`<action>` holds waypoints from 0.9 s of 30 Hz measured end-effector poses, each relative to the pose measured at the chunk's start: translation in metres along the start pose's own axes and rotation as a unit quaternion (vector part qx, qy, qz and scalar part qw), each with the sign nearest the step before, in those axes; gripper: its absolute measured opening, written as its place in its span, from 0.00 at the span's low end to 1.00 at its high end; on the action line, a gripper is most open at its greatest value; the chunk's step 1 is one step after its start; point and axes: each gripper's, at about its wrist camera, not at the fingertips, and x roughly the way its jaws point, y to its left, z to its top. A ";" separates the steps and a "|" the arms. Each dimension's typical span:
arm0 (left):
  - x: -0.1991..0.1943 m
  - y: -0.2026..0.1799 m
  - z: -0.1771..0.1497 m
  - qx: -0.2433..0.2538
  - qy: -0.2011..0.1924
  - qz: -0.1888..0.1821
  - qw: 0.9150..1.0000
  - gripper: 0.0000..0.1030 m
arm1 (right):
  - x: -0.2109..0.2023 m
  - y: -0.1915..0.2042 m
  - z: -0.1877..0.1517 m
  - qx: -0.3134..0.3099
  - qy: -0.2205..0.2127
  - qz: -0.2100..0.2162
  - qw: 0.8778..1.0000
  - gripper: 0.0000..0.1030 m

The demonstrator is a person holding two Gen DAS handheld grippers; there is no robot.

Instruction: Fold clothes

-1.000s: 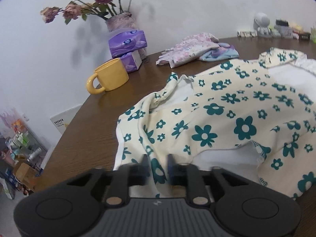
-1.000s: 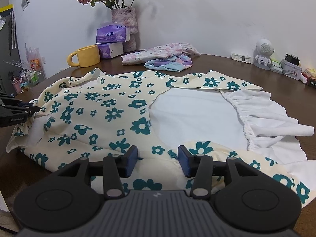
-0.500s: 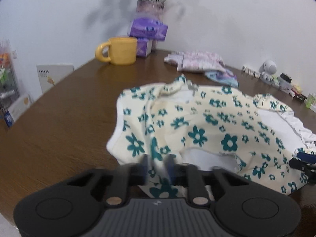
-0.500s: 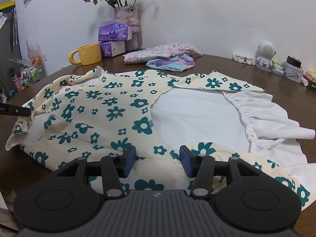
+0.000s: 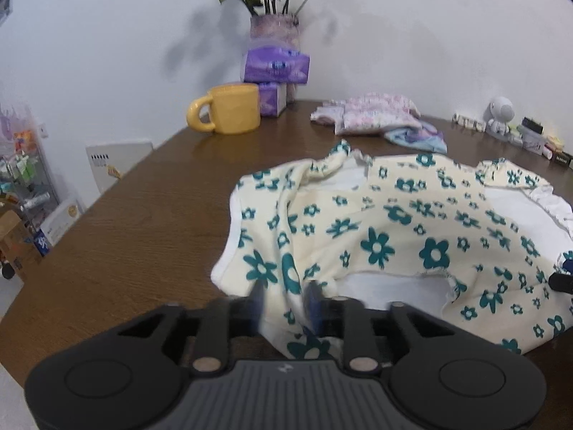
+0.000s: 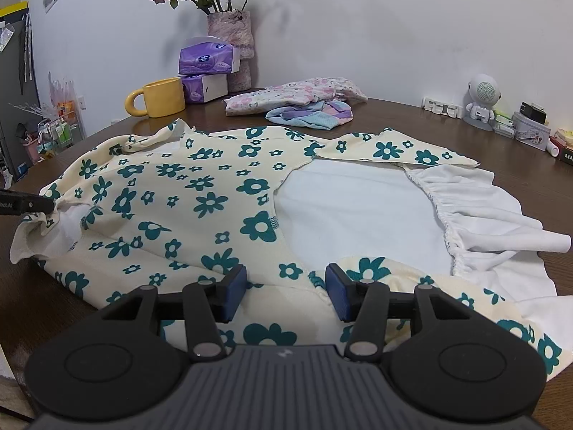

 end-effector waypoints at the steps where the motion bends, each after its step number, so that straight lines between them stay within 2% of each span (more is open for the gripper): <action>1: -0.003 0.000 0.000 -0.001 -0.006 0.002 1.000 0.48 | 0.000 0.000 0.000 0.001 0.000 0.000 1.000 0.48; 2: -0.005 -0.001 0.001 -0.001 -0.012 0.006 1.000 0.54 | 0.000 0.000 0.000 0.001 0.000 0.000 1.000 0.49; 4: -0.008 -0.004 0.002 0.002 -0.019 0.008 1.000 0.56 | 0.000 0.001 0.000 0.003 -0.001 0.001 1.000 0.50; 8: -0.007 -0.010 0.004 0.001 -0.020 0.003 1.000 0.70 | 0.001 0.002 0.000 0.004 -0.001 -0.001 1.000 0.52; 13: 0.000 -0.017 0.007 -0.007 -0.010 0.004 1.000 0.73 | 0.000 0.001 0.000 0.008 -0.003 0.000 1.000 0.52; 27: 0.013 -0.022 0.025 -0.022 0.017 0.047 0.999 0.82 | -0.001 -0.001 -0.001 0.016 -0.006 0.005 1.000 0.52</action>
